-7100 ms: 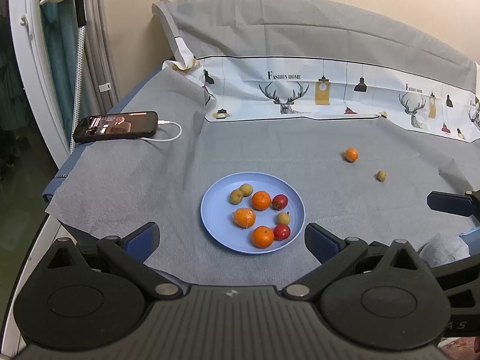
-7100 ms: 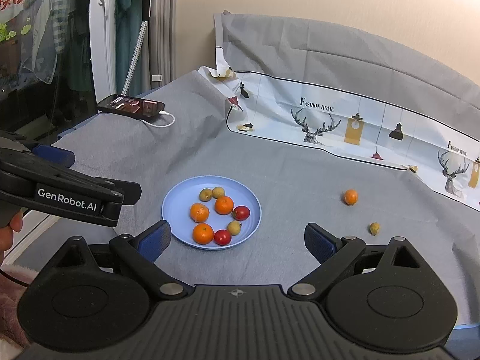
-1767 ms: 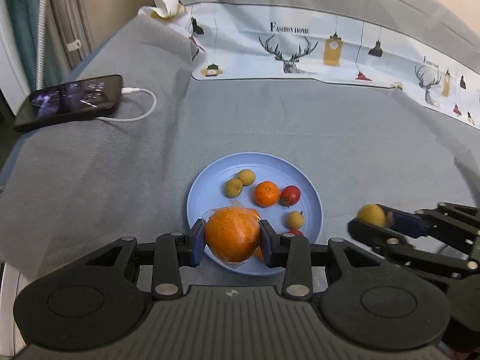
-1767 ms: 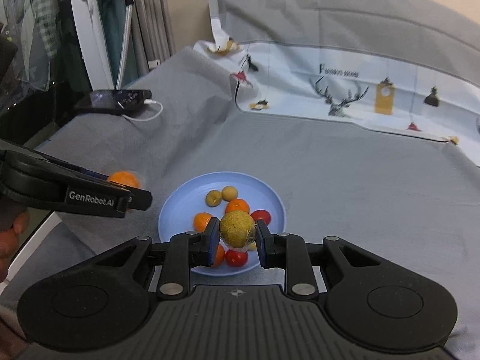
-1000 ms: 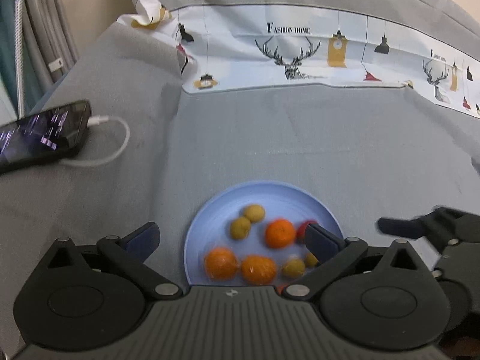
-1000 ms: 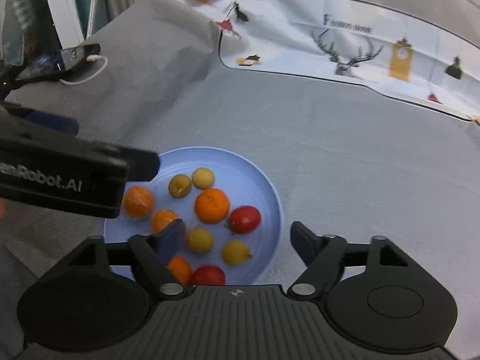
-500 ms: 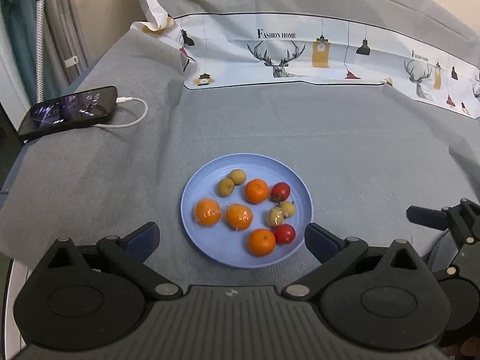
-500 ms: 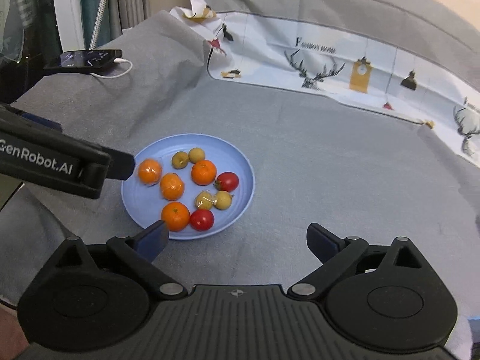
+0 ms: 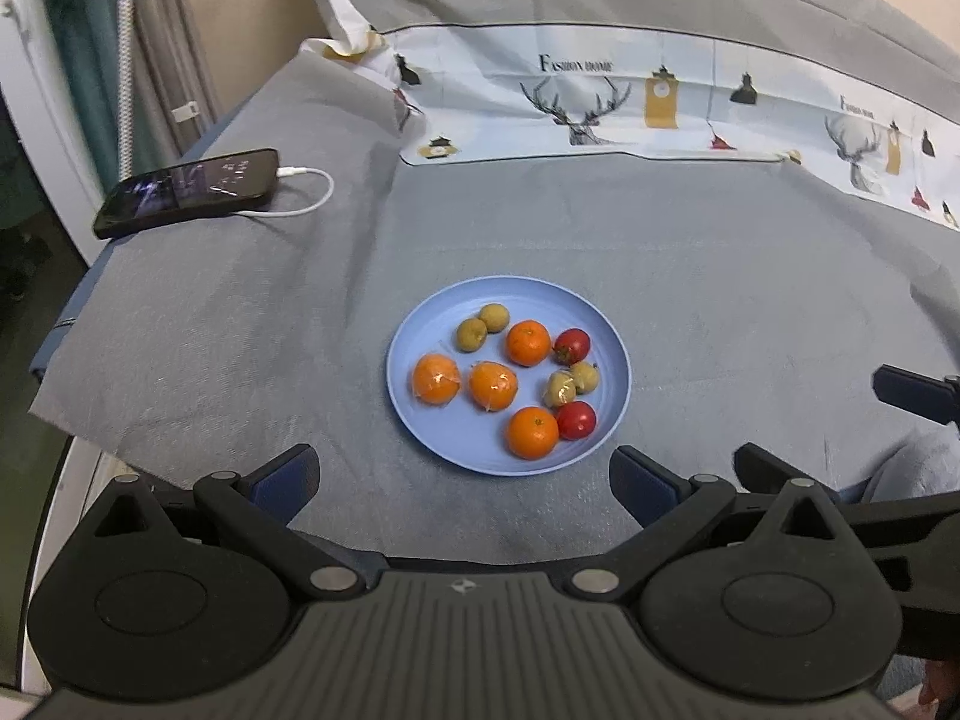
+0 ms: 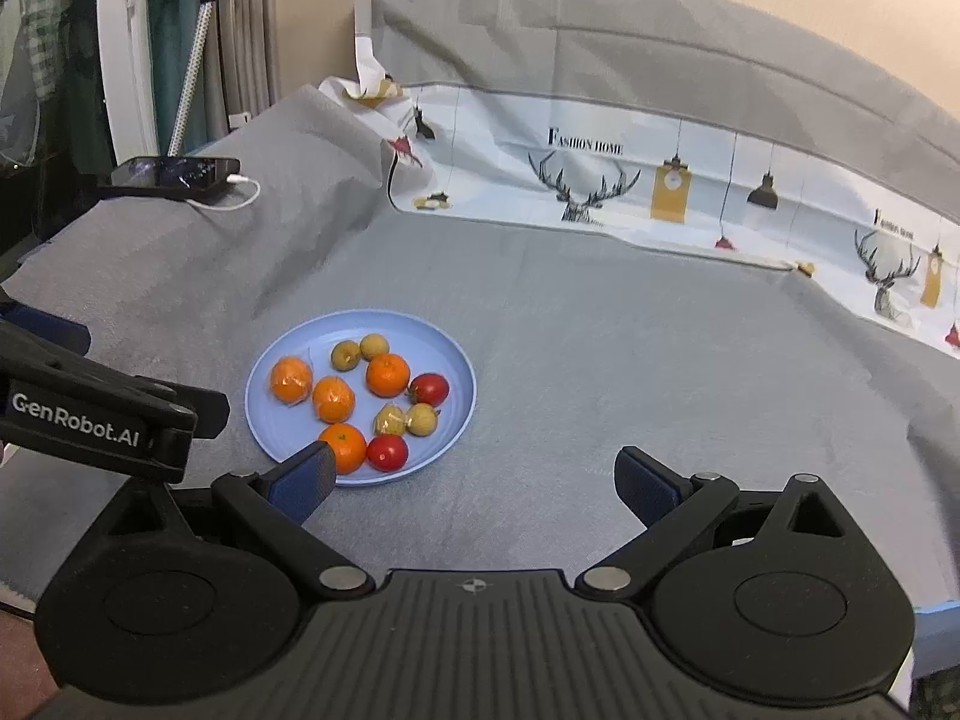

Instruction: Organize fruits

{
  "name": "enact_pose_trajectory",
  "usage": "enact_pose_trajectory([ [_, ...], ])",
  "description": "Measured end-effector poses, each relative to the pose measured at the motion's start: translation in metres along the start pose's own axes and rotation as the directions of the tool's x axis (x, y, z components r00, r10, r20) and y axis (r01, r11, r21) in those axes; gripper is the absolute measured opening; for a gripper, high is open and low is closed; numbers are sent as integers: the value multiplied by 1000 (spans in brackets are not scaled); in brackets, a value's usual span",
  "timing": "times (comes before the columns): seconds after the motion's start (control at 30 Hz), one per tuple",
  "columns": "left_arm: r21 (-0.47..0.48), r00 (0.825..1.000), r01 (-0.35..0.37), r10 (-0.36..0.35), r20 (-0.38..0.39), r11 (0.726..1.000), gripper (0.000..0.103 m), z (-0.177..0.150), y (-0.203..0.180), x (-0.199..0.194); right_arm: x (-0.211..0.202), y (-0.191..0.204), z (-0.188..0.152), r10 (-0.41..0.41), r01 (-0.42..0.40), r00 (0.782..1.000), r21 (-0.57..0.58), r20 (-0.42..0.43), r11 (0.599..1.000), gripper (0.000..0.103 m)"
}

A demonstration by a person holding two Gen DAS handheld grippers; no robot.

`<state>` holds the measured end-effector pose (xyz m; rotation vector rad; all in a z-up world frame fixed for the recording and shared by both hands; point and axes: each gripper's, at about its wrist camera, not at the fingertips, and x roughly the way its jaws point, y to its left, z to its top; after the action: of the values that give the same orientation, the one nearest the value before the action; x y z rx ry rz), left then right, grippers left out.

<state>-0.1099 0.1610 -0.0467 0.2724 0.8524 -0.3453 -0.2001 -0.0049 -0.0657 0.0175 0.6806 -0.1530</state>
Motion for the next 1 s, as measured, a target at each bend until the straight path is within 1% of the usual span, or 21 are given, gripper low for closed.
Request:
enact_pose_trajectory([
  [0.07,-7,1000,-22,22,15,1000,103,-2,0,-3,-5,0,-1,-3,3,1000,-5,14,1000,100],
  [0.17,-12,996,-79,80,46,997,103,-5,-1,-7,-8,-1,-2,-3,3,1000,-6,21,1000,100],
  [0.2,-12,995,-88,88,49,996,103,-5,-1,-8,-10,-1,-2,-3,4,1000,-6,23,1000,100],
  [0.33,-35,997,-73,74,24,997,103,-6,2,-8,-14,-1,-4,-5,5,999,-5,37,1000,100],
  [0.43,-21,999,-47,48,17,999,103,-7,1,-11,-18,-1,-4,-6,6,999,-7,49,1000,101],
  [0.57,-3,998,-58,58,23,998,103,-9,-2,-14,-21,0,-6,-11,12,998,-7,54,1000,102],
  [0.8,23,998,-69,69,10,997,103,-9,-5,-12,-22,3,-6,-25,25,998,-8,53,1000,102],
  [0.93,7,998,-60,60,-6,998,103,-11,-1,-9,-21,4,-6,-33,34,998,-11,56,999,102],
  [1.0,2,998,-66,66,-7,998,103,-11,1,-8,-21,6,-6,-34,35,998,-17,55,999,102],
])
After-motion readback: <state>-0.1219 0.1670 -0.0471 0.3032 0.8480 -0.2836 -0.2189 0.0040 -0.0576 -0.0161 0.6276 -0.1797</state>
